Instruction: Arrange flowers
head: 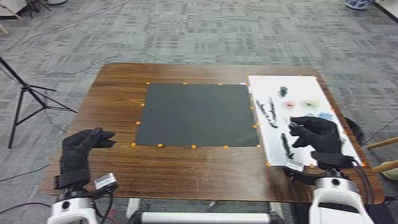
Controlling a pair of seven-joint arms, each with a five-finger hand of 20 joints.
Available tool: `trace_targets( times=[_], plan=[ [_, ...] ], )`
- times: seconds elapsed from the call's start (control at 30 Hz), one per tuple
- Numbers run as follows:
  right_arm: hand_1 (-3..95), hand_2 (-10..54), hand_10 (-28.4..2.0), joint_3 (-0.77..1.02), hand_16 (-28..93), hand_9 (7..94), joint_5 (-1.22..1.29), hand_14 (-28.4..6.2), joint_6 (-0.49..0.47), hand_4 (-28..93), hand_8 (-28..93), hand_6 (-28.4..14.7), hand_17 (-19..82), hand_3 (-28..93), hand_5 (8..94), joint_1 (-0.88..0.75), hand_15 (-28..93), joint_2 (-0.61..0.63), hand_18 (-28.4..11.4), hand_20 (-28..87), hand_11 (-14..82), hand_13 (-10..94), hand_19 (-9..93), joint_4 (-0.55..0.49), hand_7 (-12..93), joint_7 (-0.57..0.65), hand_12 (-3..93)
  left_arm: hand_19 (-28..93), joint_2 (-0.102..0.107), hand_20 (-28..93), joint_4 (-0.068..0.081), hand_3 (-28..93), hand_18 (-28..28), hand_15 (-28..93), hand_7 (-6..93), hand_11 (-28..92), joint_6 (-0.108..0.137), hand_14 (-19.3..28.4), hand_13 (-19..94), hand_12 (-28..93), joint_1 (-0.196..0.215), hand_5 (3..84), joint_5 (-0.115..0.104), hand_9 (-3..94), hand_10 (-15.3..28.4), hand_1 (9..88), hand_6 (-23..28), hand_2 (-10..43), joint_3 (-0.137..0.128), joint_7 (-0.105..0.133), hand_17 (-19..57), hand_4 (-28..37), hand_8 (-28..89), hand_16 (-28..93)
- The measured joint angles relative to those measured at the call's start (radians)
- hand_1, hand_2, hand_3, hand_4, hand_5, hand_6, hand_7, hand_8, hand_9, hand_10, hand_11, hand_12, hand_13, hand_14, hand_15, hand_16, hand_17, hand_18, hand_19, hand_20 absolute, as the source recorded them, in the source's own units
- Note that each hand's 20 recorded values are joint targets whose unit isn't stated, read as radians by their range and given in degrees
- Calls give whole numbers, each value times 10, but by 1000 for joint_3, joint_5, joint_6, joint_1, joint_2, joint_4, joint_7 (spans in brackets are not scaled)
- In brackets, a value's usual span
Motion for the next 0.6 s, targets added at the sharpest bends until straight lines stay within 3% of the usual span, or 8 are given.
trace_targets(
  times=[0.07,0.17,0.3,0.37,0.47,0.6],
  plan=[
    [397,-95,-124,-2,319,774,-49,-66,-2,-177,-58,-21,422,657,663,1,479,8,-210,529,286,831,781,1,272,10,246,460,3,389,0,644,168,525,406,457,0,192,533,267,-1,674,-1,680,145,319,17,46,0,0,96,-188,-87,43],
    [406,-95,-125,-1,333,793,-166,-53,-20,-176,59,-20,449,643,671,4,508,19,-209,512,307,853,826,2,272,50,264,459,4,389,0,644,168,525,404,457,0,193,533,266,-1,674,-3,681,146,319,17,45,0,-1,96,-187,-88,43],
    [403,-95,-120,2,352,812,-291,-29,-56,-185,34,-23,502,636,644,11,575,28,-198,496,385,890,897,13,338,114,324,459,4,389,0,644,168,525,404,457,-2,192,531,267,0,674,-1,679,146,319,17,45,0,-4,96,-187,-88,43],
    [396,-95,-118,1,360,814,-334,-26,-59,-194,-39,-26,517,644,635,17,588,29,-197,485,410,897,915,29,375,131,345,460,4,389,-1,644,168,525,404,457,-3,192,531,268,2,674,-1,679,146,320,18,45,-1,-6,96,-187,-87,43],
    [395,-95,-116,-9,369,814,-446,-24,-71,-197,-49,-26,532,643,614,33,611,33,-193,485,437,901,928,72,422,158,367,460,4,389,-2,643,168,524,403,457,-3,192,531,268,4,673,-1,679,145,320,18,44,-2,-9,95,-188,-87,42],
    [394,-95,-111,-27,377,816,-606,-18,-152,-196,-59,-32,547,642,559,58,631,40,-186,497,456,906,932,122,522,206,382,459,4,388,-3,642,167,524,403,457,-8,192,529,266,7,673,-1,678,146,321,18,44,-3,-13,96,-188,-87,43]
  ],
)
